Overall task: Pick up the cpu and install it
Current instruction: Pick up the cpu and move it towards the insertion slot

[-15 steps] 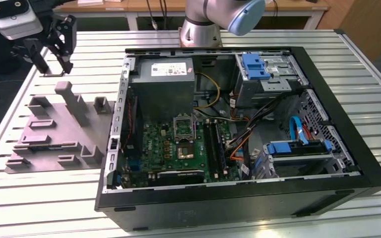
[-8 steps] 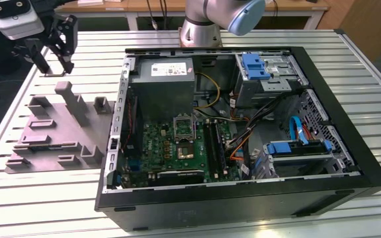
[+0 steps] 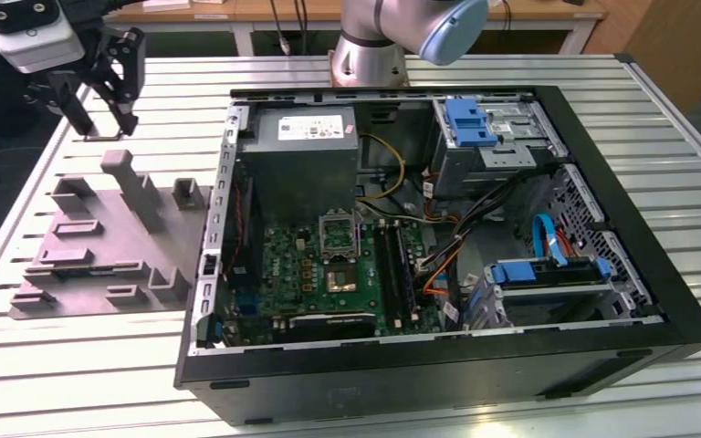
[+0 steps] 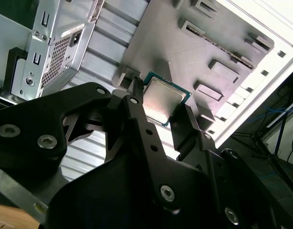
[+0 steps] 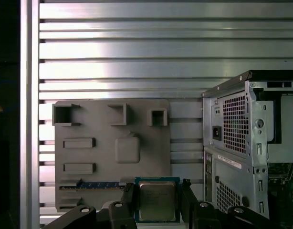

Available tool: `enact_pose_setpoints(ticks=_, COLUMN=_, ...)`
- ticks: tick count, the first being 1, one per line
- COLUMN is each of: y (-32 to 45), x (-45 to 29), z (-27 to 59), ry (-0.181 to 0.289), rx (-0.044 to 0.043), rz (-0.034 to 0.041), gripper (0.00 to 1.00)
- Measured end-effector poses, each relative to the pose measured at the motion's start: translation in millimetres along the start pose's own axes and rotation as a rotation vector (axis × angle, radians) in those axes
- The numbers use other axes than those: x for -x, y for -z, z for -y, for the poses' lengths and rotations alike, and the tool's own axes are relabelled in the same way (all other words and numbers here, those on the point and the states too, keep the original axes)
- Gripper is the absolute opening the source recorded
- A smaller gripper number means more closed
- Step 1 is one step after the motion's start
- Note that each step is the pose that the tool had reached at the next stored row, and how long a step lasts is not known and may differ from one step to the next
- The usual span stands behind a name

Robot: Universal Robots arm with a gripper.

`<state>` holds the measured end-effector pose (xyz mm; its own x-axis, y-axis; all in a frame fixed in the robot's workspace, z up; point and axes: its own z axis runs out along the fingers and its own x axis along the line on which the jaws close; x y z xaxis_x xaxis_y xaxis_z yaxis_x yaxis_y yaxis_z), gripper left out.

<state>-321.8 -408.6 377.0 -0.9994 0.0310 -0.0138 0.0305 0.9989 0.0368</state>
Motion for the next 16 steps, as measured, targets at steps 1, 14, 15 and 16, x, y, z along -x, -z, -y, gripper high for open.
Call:
enact_pose_setpoints(ticks=1, y=0.0, x=0.3, z=0.0, ry=0.0, rx=0.0, rz=0.0, gripper=0.47)
enact_pose_setpoints(ticks=14, y=0.0, x=3.9, z=-0.1, ry=0.0, rx=0.0, rz=0.0, gripper=0.47)
enact_pose_setpoints(ticks=15, y=0.0, x=4.1, z=-0.1, ry=0.0, rx=0.0, rz=0.0, gripper=0.47)
enact_pose_setpoints(ticks=16, y=-0.1, x=4.4, z=-0.1, ry=0.0, rx=0.0, rz=0.0001, gripper=0.47)
